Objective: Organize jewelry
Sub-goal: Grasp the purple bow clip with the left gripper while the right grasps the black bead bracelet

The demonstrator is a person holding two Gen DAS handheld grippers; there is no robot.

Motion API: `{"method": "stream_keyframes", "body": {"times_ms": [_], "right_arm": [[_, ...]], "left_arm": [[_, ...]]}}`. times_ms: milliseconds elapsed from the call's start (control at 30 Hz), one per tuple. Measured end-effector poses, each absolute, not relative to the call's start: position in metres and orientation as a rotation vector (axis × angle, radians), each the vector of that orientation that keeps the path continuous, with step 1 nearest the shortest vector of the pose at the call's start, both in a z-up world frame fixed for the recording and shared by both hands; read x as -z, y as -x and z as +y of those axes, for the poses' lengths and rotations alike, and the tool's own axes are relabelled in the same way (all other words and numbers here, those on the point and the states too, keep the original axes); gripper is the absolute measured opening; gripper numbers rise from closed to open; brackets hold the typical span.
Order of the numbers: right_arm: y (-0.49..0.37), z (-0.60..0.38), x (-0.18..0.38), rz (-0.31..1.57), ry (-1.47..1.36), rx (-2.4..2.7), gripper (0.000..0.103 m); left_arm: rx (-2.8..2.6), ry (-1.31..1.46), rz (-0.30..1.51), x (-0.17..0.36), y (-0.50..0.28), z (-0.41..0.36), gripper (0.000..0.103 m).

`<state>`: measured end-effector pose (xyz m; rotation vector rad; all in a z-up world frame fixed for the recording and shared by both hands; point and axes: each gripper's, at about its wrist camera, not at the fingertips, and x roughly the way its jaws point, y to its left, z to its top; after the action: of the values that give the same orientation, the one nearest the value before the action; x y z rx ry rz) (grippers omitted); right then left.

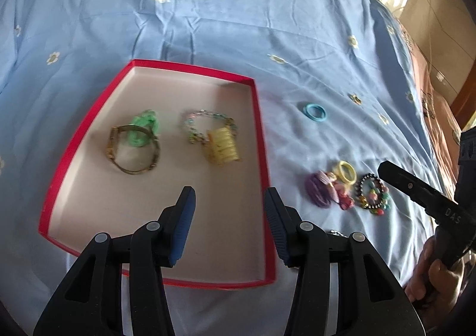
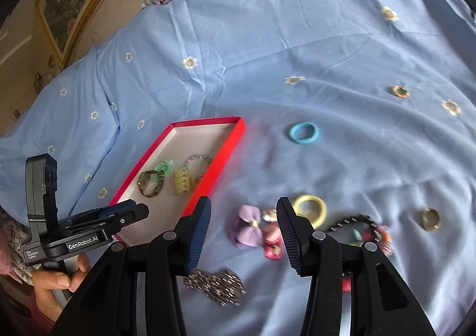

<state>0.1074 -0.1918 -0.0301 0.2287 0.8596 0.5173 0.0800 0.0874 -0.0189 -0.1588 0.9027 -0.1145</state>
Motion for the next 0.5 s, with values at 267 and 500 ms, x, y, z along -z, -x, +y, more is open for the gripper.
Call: {"method": "stream_keyframes", "body": {"times_ms": [267,500], "right_arm": [[-0.092,-0.229,0.037,0.865,-0.232,-0.443,0.048],[-0.084,-0.263,0.047,0.882,-0.248,-0.375,0.048]], "left_arm": [[0.172,0.143,0.914,0.019,-0.081,0.062,0.047],[0.220,0.105,0.926,0.021,-0.085,0.035,0.047]]}}
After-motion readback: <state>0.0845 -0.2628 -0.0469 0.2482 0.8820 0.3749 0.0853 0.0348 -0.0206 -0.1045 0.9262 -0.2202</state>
